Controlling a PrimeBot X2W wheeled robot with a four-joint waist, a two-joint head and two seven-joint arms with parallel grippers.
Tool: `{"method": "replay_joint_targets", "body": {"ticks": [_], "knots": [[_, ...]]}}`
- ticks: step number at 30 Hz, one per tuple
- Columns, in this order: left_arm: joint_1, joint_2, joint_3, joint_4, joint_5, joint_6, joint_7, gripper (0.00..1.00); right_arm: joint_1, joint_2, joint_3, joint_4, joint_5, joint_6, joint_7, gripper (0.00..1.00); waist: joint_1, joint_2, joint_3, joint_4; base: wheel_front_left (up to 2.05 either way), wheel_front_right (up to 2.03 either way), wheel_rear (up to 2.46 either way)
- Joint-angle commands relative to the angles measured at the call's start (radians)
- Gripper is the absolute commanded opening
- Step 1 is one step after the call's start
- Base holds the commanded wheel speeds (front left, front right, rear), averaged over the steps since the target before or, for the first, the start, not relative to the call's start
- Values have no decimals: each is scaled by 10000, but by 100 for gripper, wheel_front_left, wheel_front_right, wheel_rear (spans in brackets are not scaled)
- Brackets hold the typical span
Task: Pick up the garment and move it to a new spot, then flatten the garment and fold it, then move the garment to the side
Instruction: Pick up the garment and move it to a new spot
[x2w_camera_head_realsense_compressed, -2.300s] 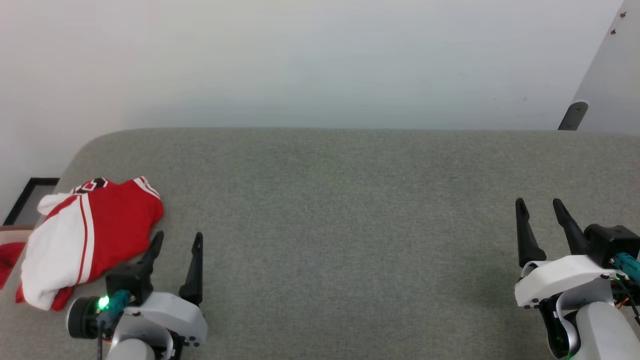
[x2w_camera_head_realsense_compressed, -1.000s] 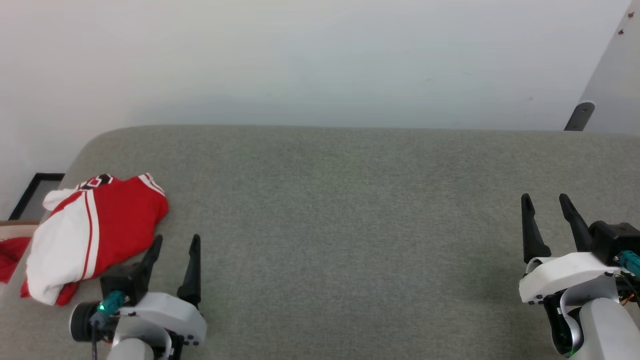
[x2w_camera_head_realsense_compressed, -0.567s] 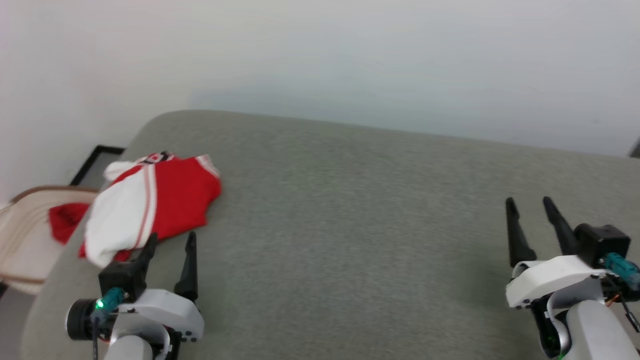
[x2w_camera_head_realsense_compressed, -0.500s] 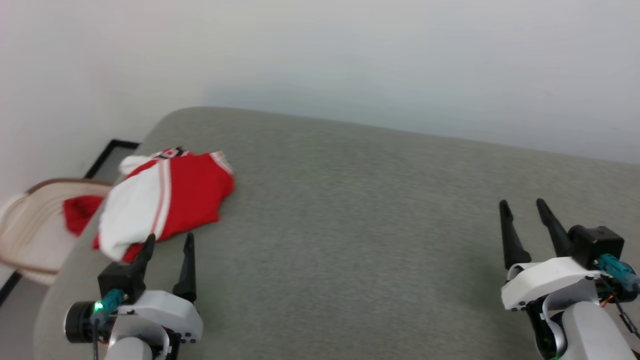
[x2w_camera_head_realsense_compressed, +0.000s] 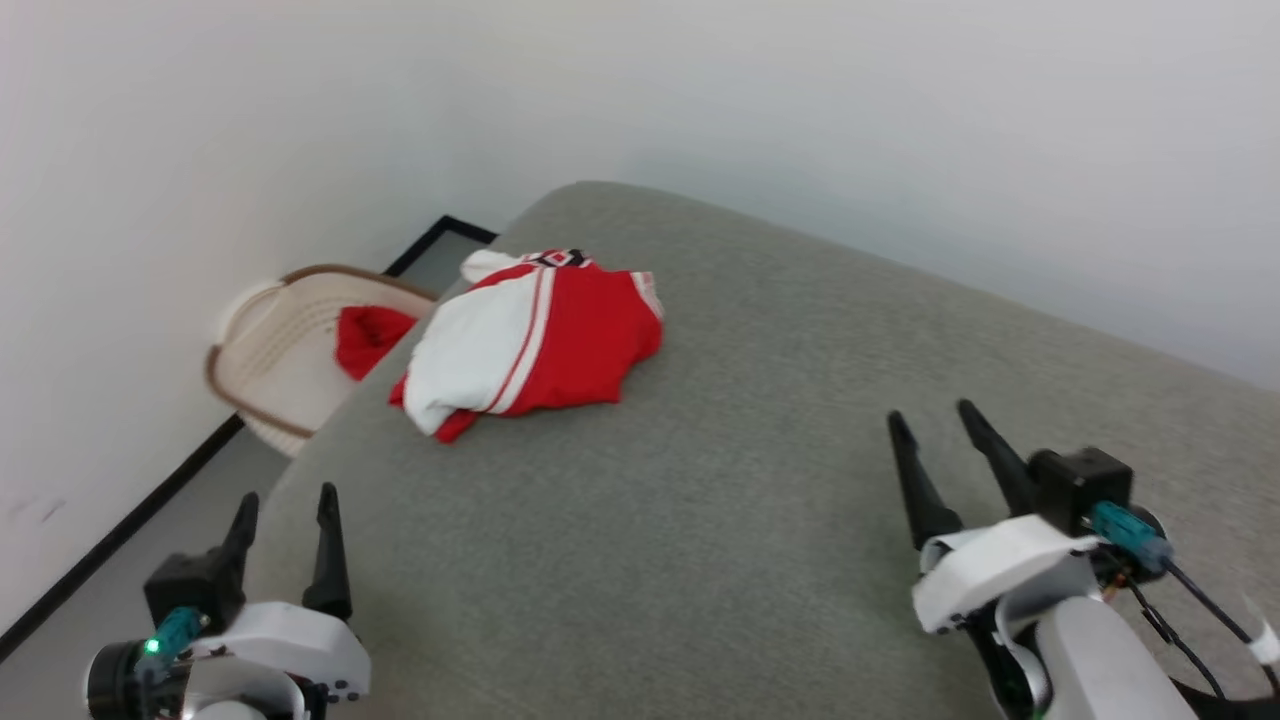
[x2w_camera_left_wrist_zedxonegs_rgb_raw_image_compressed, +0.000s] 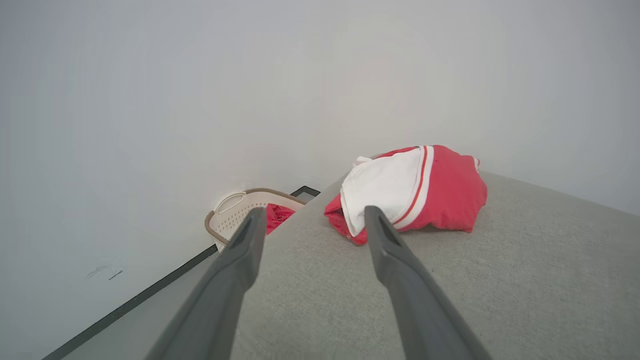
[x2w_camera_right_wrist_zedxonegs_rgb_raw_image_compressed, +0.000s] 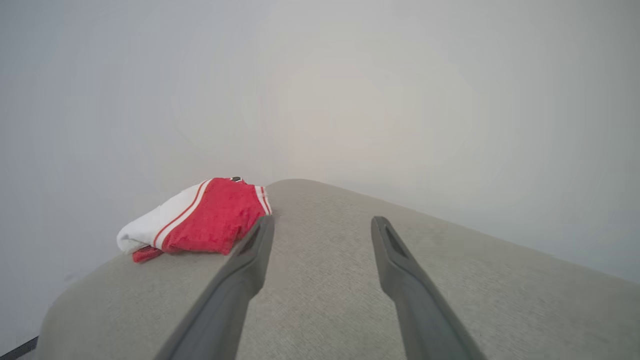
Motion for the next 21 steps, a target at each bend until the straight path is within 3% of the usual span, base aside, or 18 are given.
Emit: {"method": "replay_joint_targets", "body": {"ticks": [1, 8, 14, 21], "knots": [[133, -60, 125, -142, -75, 65, -4, 100, -211, 24, 298, 109, 185, 4, -9, 100, 0, 0, 221, 612, 0, 0, 0], [384, -92, 378, -407, -47, 36, -4, 100, -590, 128, 866, 332, 414, 4, -11, 100, 0, 0, 290, 638, 0, 0, 0], [-159, -12, -45, -1, 79, -193, -4, 100, -220, 81, 486, 159, 431, 4, -9, 100, 0, 0, 285, 519, 0, 0, 0], [-1929, 695, -509, 634, -274, -421, 82, 100, -546, -52, 891, -265, 90, 4, -11, 100, 0, 0, 1127, -1044, 0, 0, 0]]}}
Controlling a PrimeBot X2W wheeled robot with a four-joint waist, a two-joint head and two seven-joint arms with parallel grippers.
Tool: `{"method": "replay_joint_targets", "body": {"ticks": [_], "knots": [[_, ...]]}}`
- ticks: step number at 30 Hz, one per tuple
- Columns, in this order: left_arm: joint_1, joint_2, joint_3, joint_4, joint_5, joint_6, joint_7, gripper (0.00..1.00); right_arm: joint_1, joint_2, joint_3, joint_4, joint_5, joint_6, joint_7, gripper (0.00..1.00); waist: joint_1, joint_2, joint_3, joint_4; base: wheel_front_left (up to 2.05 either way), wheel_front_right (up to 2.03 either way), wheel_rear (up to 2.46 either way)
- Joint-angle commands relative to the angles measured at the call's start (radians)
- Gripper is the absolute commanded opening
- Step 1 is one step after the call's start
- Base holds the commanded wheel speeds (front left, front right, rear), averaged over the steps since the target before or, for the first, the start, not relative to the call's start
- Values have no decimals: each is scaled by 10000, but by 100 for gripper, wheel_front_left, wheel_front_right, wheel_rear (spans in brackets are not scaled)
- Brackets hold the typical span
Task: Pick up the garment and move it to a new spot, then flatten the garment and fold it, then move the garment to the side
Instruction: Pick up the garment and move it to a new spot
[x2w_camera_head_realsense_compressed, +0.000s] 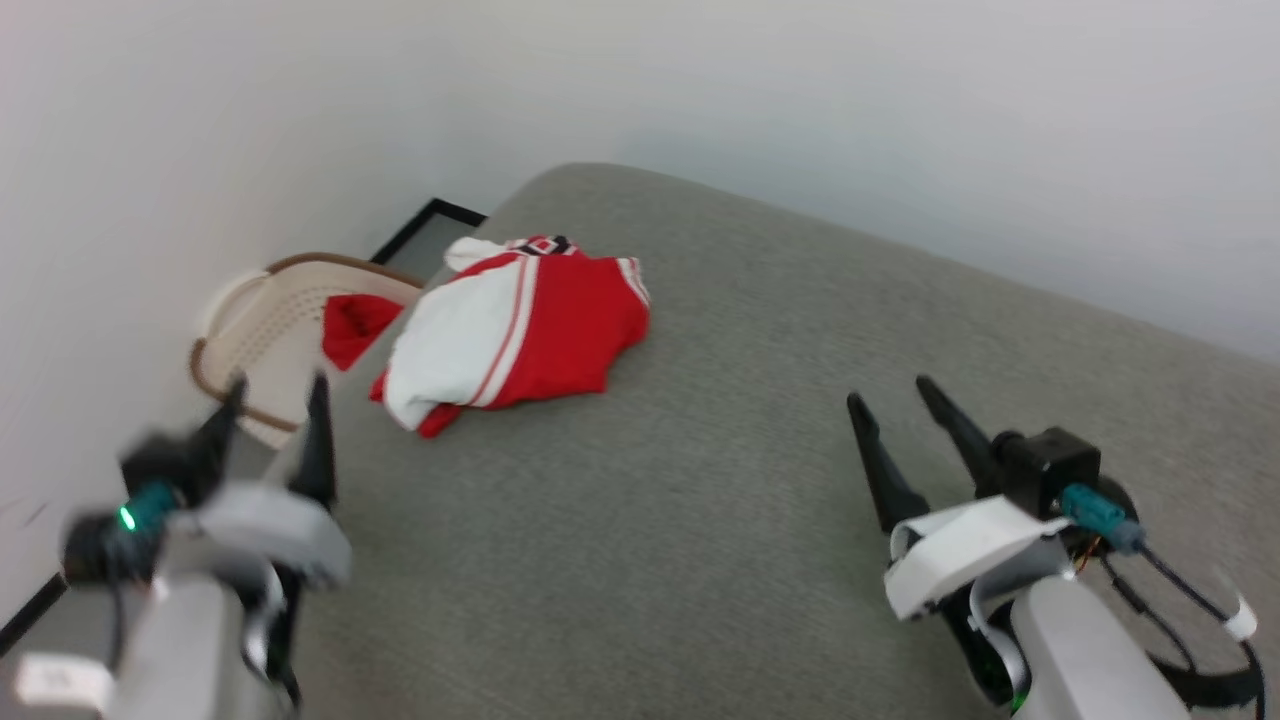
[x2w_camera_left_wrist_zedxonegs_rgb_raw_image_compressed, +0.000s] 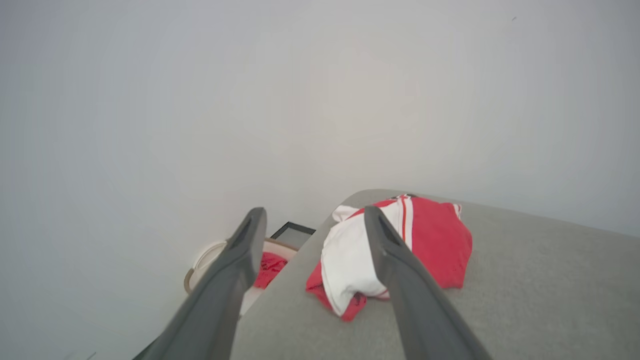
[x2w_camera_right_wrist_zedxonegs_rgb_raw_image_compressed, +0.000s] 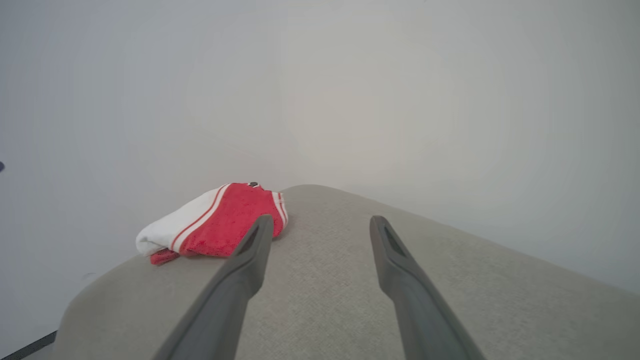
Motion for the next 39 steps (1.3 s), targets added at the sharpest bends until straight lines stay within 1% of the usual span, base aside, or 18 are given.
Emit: {"method": "replay_joint_targets", "body": {"ticks": [1, 4, 5, 8, 10, 12, 15, 16, 18, 21, 23, 25, 28, 31, 36, 37, 38, 39], "knots": [[-517, 208, -69, 87, -59, -37, 49, 100, -189, -168, 47, -77, -132, 1, -11, 100, 0, 0, 935, -1277, 0, 0, 0], [-1716, 733, -356, 607, -244, -62, 288, 100, -427, -350, 139, -248, -180, 1, -11, 100, 0, 0, 1485, -1928, 0, 0, 0], [-2566, 1049, -761, 1070, -505, -75, 469, 100, -587, -477, 124, -378, -175, 1, -11, 100, 0, 0, 1869, -2286, 0, 0, 0], [-3607, 1674, -1300, 1915, -1148, -77, 918, 100, -760, -511, 185, -524, -209, 1, -11, 100, 0, 0, 2376, -2806, 0, 0, 0], [-4142, 1986, -1875, 2399, -1743, -80, 1429, 100, -881, -506, 188, -616, -225, 1, -11, 100, 0, 0, 2644, -3114, 0, 0, 0], [-4508, 2350, -2435, 2836, -2601, -78, 2193, 100, -976, -444, 184, -718, -248, 1, -11, 100, 0, 0, 2875, -3406, 0, 0, 0], [-4802, 2853, -3223, 3211, -4022, -73, 3766, 100, -1060, -358, 117, -858, -275, 1, -11, 100, 0, 0, 3163, -3767, 0, 0, 0], [-4846, 3139, -3408, 3372, -4447, -73, 4329, 100, -1106, -324, 159, -907, -288, 1, -11, 100, 0, 0, 3260, -3905, 0, 0, 0], [-4821, 3526, -3841, 3498, -5126, -73, 5295, 100, -1168, -266, 241, -991, -311, 1, -11, 100, 0, 0, 3397, -4155, 0, 0, 0], [-4721, 3946, -4193, 3533, -6128, -74, 6249, 100, -1288, -248, 356, -1091, -348, 1, -11, 100, 0, 0, 3605, -4474, 0, 0, 0], [-4677, 4222, -4371, 3509, -6618, -74, 6600, 100, -1312, -251, 369, -1153, -354, 1, -11, 100, 0, 0, 3743, -4611, 0, 0, 0], [-4653, 4400, -4526, 3569, -7018, -74, 6897, 100, -1388, -250, 402, -1250, -415, 1, -11, 100, 0, 0, 3963, -4742, 0, 0, 0], [-4830, 4562, -4780, 3754, -7242, -75, 6856, 100, -1572, -273, 406, -1423, -531, 1, -11, 100, 0, 0, 4406, -4860, 0, 0, 0], [-4958, 4487, -4867, 4007, -7475, -76, 6944, 100, -1625, -282, 455, -1503, -609, 1, -11, 100, 0, 0, 4629, -4908, 0, 0, 0], [-4792, 3997, -5244, 4583, -7990, -78, 7156, 100, -1730, -270, 556, -1693, -782, 1, -10, 100, 0, 0, 4924, -4983, 0, 0, 0], [-4743, 3878, -5333, 4589, -8111, -78, 7222, 78, -1731, -255, 574, -1733, -786, 1, -10, 100, 0, 0, 4934, -4975, 0, 0, 0], [-4712, 3803, -5429, 4569, -8206, -80, 7216, 41, -1738, -235, 593, -1793, -802, 1, -11, 100, 0, 0, 4932, -4960, 0, 0, 0], [-4692, 3747, -5487, 4553, -8323, -83, 7141, 9, -1735, -224, 610, -1829, -806, 1, -10, 100, 0, 0, 4905, -4936, 0, 0, 0]]}}
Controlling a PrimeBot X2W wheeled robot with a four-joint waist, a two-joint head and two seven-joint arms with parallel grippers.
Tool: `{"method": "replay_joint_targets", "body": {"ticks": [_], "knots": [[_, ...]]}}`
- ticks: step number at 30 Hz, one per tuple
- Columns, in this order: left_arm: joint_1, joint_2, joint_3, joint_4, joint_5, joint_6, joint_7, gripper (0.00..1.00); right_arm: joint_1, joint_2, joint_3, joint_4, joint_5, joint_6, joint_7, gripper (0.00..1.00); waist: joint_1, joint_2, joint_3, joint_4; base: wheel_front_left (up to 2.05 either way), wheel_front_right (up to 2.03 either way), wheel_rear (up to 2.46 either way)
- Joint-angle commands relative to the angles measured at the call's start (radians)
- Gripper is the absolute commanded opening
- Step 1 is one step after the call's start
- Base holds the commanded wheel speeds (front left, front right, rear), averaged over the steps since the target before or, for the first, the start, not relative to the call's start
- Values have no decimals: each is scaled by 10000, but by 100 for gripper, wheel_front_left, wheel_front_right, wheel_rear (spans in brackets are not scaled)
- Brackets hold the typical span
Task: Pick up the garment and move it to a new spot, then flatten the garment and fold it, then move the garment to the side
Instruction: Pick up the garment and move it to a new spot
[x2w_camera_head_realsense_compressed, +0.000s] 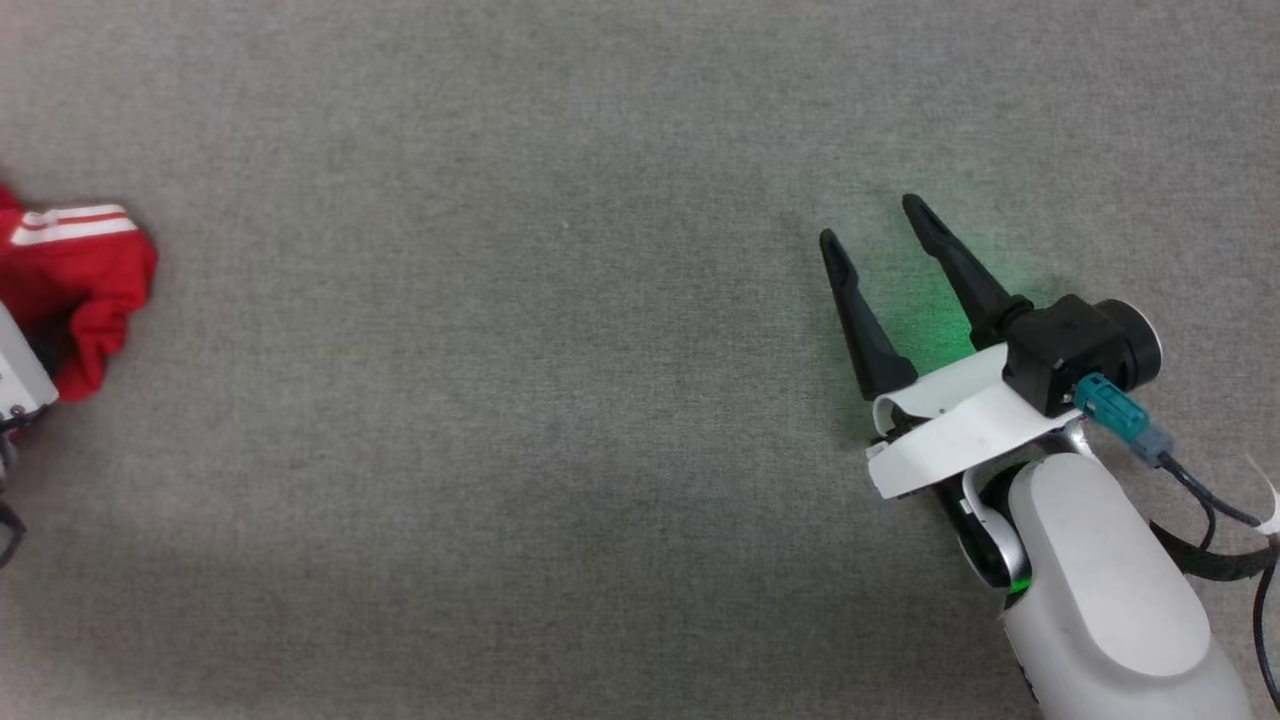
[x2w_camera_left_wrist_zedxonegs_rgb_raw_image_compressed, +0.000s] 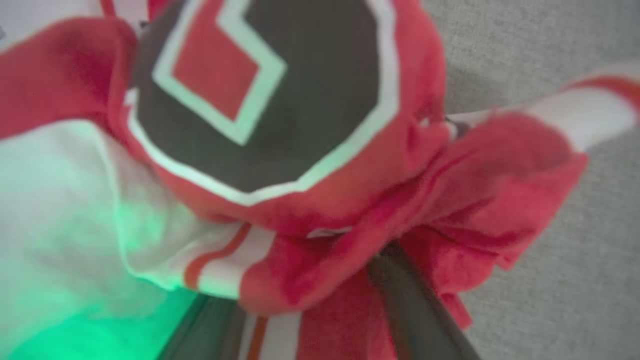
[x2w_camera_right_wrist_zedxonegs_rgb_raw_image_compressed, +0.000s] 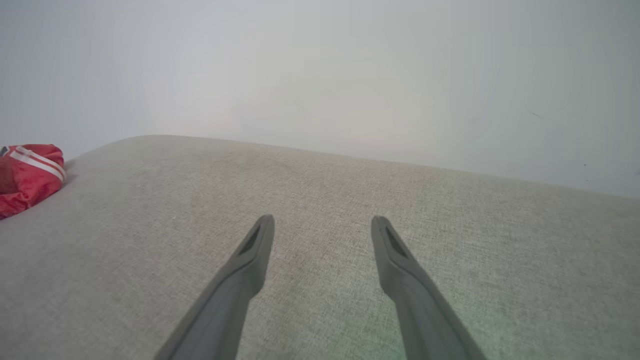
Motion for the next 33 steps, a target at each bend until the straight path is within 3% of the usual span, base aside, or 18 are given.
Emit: {"method": "replay_joint_targets", "body": {"ticks": [1, 6, 12, 14, 21, 28, 31, 33], "knots": [[536, -1075, -476, 76, -74, -49, 170, 0, -59, 9, 58, -35, -30, -3, -8, 100, 0, 0, 51, -70, 0, 0, 0], [516, -916, -635, -177, -465, -75, -644, 0, 164, -24, 3, -55, 94, -3, -8, 100, 0, 0, -517, 197, 0, 0, 0], [142, -93, -1258, -1228, -395, -60, -2028, 0, 542, 2, -248, 82, 264, -3, -7, 100, 0, 0, -1497, 518, 0, 0, 0], [-48, 248, -1629, -1735, -311, -20, -2254, 0, 692, 41, -351, 86, 352, -3, -7, 100, 0, 0, -1760, 553, 0, 0, 0], [-1047, 488, -3593, -4140, 107, -25, -2505, 0, 1138, 201, -819, -104, 575, -3, -7, 100, 0, 0, -2231, 170, 0, 0, 0], [-2755, 50, -6173, -6257, 940, -24, -2410, 0, 1359, 375, -1291, -526, 795, -3, -8, 100, 0, 0, -1889, -857, 0, 0, 0], [-3690, -216, -7693, -6705, 1931, -22, -2776, 0, 1381, 423, -1555, -742, 895, -3, -8, 100, 0, 0, -1611, -1377, 0, 0, 0], [-4113, -550, -8107, -6862, 2253, -21, -3161, 0, 1392, 443, -1726, -890, 976, -3, -8, 100, 0, 0, -1416, -1744, 0, 0, 0]]}}
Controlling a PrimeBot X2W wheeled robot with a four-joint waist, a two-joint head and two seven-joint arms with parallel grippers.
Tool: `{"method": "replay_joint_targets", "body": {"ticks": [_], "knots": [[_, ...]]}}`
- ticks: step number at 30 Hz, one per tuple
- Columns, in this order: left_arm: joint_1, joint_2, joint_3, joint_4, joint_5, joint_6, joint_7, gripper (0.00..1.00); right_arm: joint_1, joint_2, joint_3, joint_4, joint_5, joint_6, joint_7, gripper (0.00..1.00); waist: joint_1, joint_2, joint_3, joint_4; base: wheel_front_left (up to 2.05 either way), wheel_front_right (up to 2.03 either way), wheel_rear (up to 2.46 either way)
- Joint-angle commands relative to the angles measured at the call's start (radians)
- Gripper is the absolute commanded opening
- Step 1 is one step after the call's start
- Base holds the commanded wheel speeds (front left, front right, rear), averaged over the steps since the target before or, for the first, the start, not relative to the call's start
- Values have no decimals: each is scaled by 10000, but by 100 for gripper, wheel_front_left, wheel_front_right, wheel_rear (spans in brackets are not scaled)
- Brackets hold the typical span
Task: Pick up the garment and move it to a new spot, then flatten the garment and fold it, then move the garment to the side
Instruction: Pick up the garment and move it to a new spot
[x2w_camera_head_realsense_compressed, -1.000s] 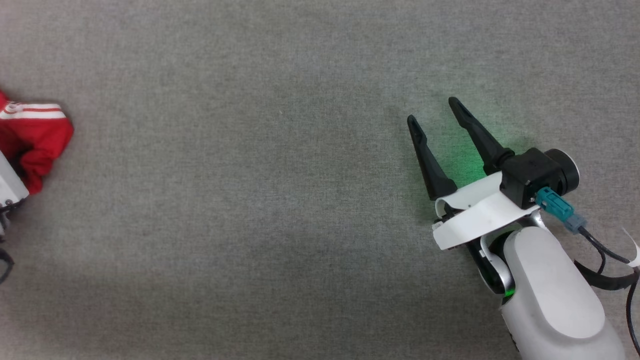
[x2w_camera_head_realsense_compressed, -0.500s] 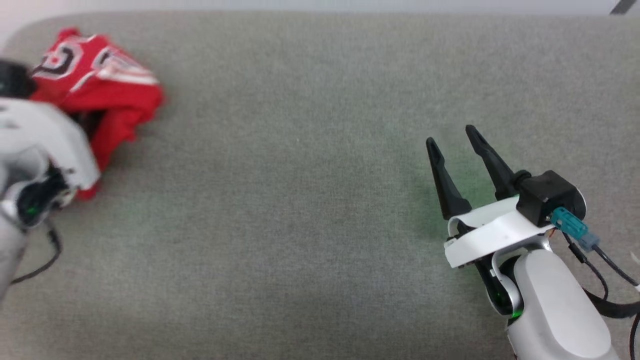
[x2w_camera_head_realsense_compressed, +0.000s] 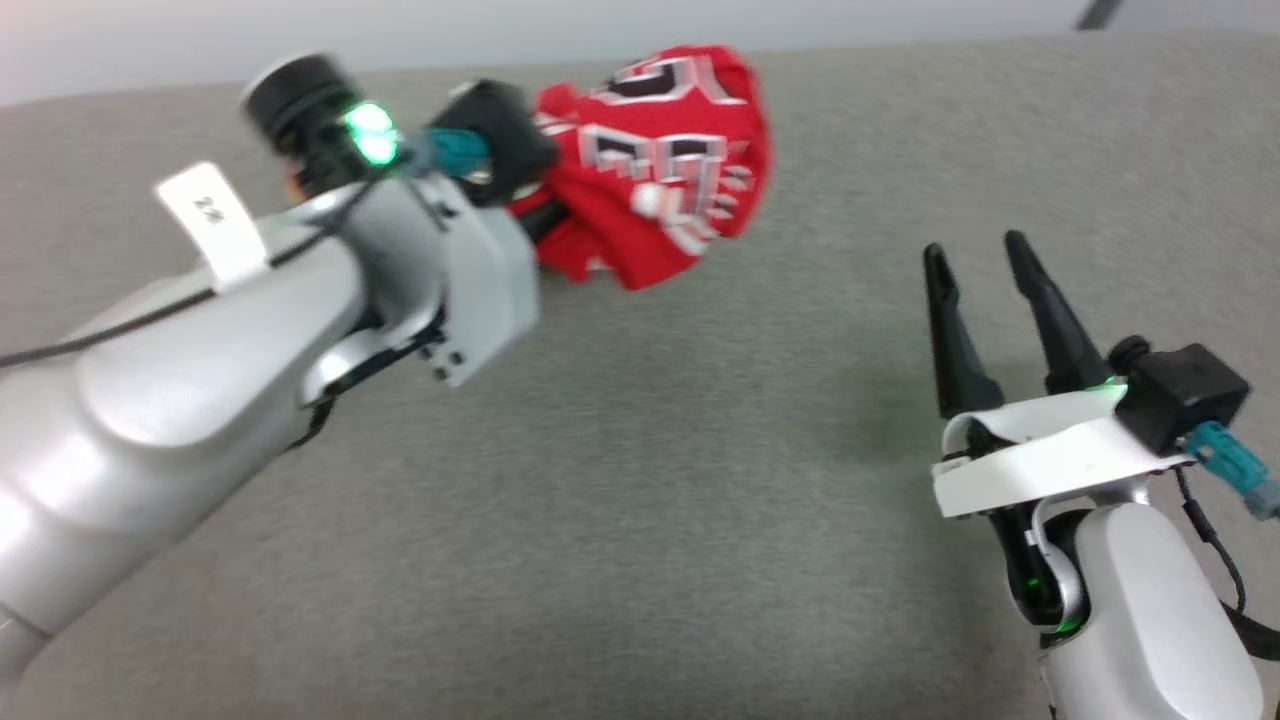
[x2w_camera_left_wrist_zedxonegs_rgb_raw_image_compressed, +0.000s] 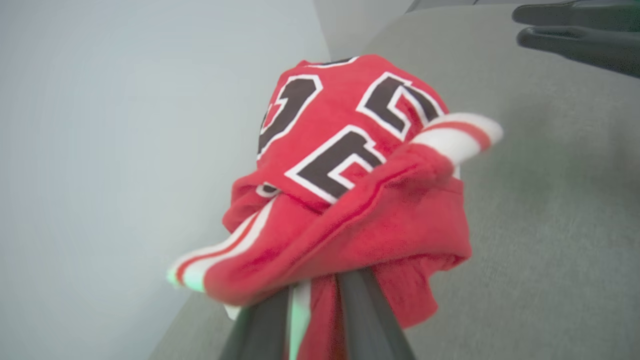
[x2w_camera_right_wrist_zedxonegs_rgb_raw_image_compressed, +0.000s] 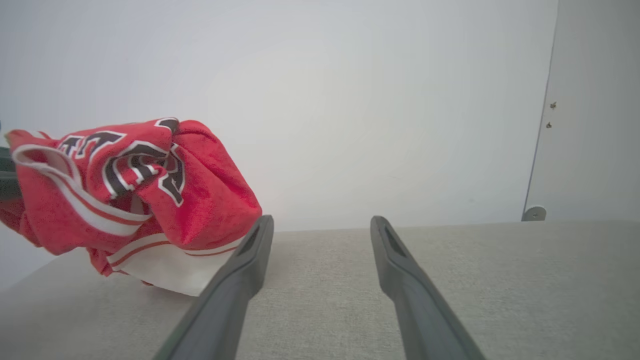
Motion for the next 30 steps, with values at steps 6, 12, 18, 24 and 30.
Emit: {"method": "replay_joint_targets", "body": {"ticks": [6, 12, 18, 24, 30], "knots": [[103, -486, -147, -728, 2301, 14, -900, 0, 203, 43, -471, -397, 492, -3, -10, 100, 0, 0, 994, -1809, 0, 0, 0], [1647, 1, -145, -1701, 4053, 17, -788, 0, 453, 46, -832, -501, 924, -3, -10, 100, 0, 0, 1123, -2237, 0, 0, 0], [2795, 831, -140, -1746, 4607, 17, 90, 0, 422, 45, -729, -547, 1206, -3, -10, 100, 0, 0, 1250, -2369, 0, 0, 0], [3060, 1014, -189, -2207, 3740, 8, 1663, 0, 207, 44, -490, -640, 1476, -3, -10, 100, 0, 0, 1605, -2429, 0, 0, 0], [3167, 1249, -315, -2475, 2600, -15, 3710, 0, 46, 40, -247, -688, 1660, -3, -10, 100, 0, 0, 1968, -2597, 0, 0, 0]]}}
